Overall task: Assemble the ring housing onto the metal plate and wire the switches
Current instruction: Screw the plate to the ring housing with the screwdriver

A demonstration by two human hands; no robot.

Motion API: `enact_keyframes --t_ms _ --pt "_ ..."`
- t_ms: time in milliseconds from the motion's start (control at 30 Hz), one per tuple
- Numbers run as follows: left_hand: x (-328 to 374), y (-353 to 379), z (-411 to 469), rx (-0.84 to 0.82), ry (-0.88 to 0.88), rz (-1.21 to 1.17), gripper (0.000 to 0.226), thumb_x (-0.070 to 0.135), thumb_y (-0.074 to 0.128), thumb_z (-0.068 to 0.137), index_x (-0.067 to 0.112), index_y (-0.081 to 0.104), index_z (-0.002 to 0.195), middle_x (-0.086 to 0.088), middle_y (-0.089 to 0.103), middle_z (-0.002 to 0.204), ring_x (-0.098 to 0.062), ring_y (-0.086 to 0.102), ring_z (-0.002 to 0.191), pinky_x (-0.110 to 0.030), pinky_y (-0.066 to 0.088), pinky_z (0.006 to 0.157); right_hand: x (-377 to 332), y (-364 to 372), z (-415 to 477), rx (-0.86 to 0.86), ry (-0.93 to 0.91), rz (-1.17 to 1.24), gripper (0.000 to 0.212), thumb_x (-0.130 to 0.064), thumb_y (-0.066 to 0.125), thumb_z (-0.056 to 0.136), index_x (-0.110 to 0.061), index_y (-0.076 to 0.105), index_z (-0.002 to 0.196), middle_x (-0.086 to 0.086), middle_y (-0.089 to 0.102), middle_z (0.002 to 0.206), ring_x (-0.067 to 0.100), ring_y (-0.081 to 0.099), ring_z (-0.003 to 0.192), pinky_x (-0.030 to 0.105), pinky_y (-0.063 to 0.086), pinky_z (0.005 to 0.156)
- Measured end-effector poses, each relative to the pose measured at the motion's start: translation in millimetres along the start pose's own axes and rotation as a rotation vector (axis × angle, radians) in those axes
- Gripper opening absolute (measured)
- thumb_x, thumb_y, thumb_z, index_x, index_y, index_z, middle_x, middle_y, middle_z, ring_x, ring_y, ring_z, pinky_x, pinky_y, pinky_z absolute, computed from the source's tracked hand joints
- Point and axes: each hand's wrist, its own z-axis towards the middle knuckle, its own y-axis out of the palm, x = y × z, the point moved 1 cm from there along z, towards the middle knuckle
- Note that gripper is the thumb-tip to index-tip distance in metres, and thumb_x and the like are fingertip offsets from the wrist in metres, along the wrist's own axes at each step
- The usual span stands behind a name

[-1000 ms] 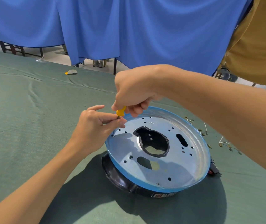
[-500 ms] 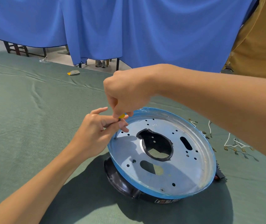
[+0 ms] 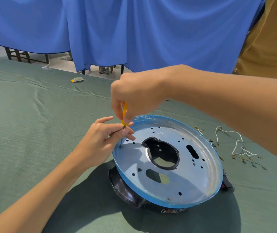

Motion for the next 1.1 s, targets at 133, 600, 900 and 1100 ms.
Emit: enact_keyframes --t_ms 133,600,900,1100 --pt "0 0 -4 0.095 -0.01 -0.025 0.019 0.021 0.061 0.095 0.018 0.078 0.089 0.02 0.074 0.096 0.016 0.058 0.103 -0.035 0.038 0.104 -7 6 5 0.038 0.042 -0.011 0.03 -0.021 0.059 0.087 -0.016 0.061 0.058 -0.011 0.056 0.039 0.006 0.055 0.049 0.01 0.031 0.031" --pt "0 -3 -1 -0.012 -0.067 -0.124 0.027 0.027 0.053 0.093 0.018 0.078 0.096 0.011 0.072 0.109 0.005 0.06 0.113 -0.028 0.047 0.1 -1 0 -2 0.082 0.045 0.051 0.03 -0.031 0.058 0.091 -0.014 0.069 0.068 -0.013 0.063 0.046 -0.002 0.056 0.043 0.008 0.04 0.04" --pt "4 2 0 0.129 -0.05 -0.068 0.025 0.03 0.063 0.084 0.013 0.081 0.08 0.009 0.077 0.084 -0.006 0.068 0.089 -0.031 0.05 0.087 4 7 -4 0.047 0.157 0.179 0.043 -0.048 0.055 0.092 -0.011 0.067 0.073 -0.009 0.064 0.047 0.007 0.064 0.045 0.017 0.043 0.049" --pt "0 2 -1 0.071 -0.02 -0.111 0.029 0.029 0.054 0.09 0.014 0.079 0.093 0.017 0.075 0.097 0.009 0.063 0.1 -0.015 0.048 0.088 8 0 -12 0.149 0.054 0.192 0.015 -0.025 0.065 0.089 -0.02 0.068 0.075 -0.011 0.066 0.05 0.001 0.065 0.049 0.014 0.049 0.049"
